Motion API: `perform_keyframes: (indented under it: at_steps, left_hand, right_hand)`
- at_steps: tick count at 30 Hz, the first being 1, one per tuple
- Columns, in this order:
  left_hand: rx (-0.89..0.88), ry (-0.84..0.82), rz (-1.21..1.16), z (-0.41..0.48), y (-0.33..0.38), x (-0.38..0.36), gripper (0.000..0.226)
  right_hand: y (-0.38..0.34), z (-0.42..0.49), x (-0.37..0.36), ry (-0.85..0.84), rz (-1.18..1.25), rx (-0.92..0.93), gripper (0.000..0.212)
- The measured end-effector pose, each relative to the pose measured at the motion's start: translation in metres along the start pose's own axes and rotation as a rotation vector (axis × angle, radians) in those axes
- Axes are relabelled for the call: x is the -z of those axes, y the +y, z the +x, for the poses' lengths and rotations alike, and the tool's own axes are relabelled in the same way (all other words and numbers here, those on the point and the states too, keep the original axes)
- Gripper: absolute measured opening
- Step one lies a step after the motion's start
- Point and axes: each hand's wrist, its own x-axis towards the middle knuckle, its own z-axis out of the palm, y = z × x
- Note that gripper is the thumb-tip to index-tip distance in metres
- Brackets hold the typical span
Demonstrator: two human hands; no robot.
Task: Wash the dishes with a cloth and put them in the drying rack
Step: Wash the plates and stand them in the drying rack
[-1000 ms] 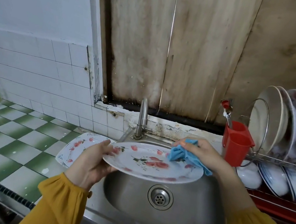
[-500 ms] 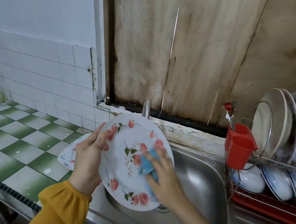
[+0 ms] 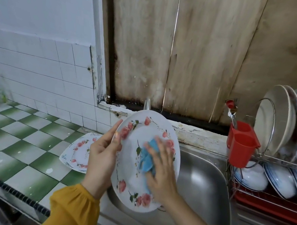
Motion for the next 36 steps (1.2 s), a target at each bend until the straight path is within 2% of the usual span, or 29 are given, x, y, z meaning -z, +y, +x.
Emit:
perform_keyframes:
  at_steps: [2,4,5,7,9,11,12,13,16,17,18,19,22,24,25,27,30,31,33,36]
  left_hand:
    - [-0.024,-0.043,0.031,-0.004,-0.002,-0.002,0.033]
    - [-0.038,-0.108,0.078,-0.01,-0.007,-0.008,0.034]
    - [-0.047,-0.13,0.112,-0.012,-0.01,-0.011,0.035]
    - [-0.08,-0.139,0.172,-0.015,-0.014,-0.015,0.036]
    - [-0.101,-0.105,0.164,-0.011,-0.013,-0.012,0.037]
    - [-0.084,-0.084,0.12,-0.008,-0.01,-0.006,0.038]
    - [-0.084,-0.079,0.114,-0.009,-0.009,-0.003,0.038]
    - [-0.087,-0.077,0.119,-0.01,-0.008,-0.002,0.038]
    - [-0.098,-0.092,0.118,-0.015,-0.008,-0.005,0.038]
    - [-0.102,-0.095,0.128,-0.016,-0.009,-0.008,0.039]
    - [-0.107,-0.093,0.137,-0.015,-0.01,-0.01,0.039]
    - [-0.115,-0.082,0.146,-0.013,-0.01,-0.012,0.038]
    - [-0.15,-0.004,0.137,-0.008,-0.008,-0.012,0.034]
    - [-0.158,0.022,0.105,-0.007,-0.004,-0.007,0.037]
    - [-0.164,0.023,0.092,-0.008,0.0,-0.005,0.039]
    - [-0.181,0.0,0.087,-0.01,0.003,-0.003,0.043]
    - [-0.174,-0.077,0.118,-0.017,0.0,-0.009,0.037]
    - [-0.171,-0.101,0.136,-0.019,-0.003,-0.011,0.035]
    - [-0.187,-0.128,0.167,-0.024,-0.008,-0.015,0.034]
    - [-0.214,-0.074,0.154,-0.025,-0.013,-0.014,0.034]
  right_hand:
    - [0.012,0.02,0.008,0.105,0.062,-0.31,0.057]
    - [0.006,0.046,0.016,0.24,0.132,-0.471,0.057]
    - [-0.005,0.055,0.019,0.286,0.167,-0.458,0.057]
    - [-0.028,0.055,0.017,0.273,0.208,-0.213,0.056]
    - [-0.046,0.037,0.009,0.125,0.165,0.154,0.055]
    - [-0.037,0.026,0.008,0.015,0.053,0.348,0.058]
    - [-0.027,0.028,0.008,0.037,-0.001,0.332,0.061]
    - [-0.017,0.032,0.007,0.09,-0.024,0.237,0.061]
    - [-0.009,0.061,0.016,0.295,0.088,-0.302,0.061]
    - [-0.013,0.069,0.018,0.329,0.118,-0.415,0.062]
    - [-0.021,0.073,0.018,0.327,0.128,-0.433,0.063]
    - [-0.031,0.071,0.016,0.295,0.136,-0.365,0.062]
    - [-0.059,0.031,0.003,0.105,0.189,0.061,0.059]
    - [-0.05,0.005,-0.002,0.002,0.083,0.31,0.06]
    - [-0.037,0.003,-0.002,0.015,0.012,0.353,0.062]
    - [-0.013,0.012,0.0,0.127,-0.034,0.207,0.067]
    - [-0.005,0.05,0.015,0.358,0.131,-0.3,0.065]
    - [-0.011,0.062,0.02,0.425,0.191,-0.39,0.064]
    - [-0.029,0.072,0.025,0.464,0.278,-0.335,0.063]
    - [-0.06,0.034,0.008,0.293,0.249,0.076,0.056]
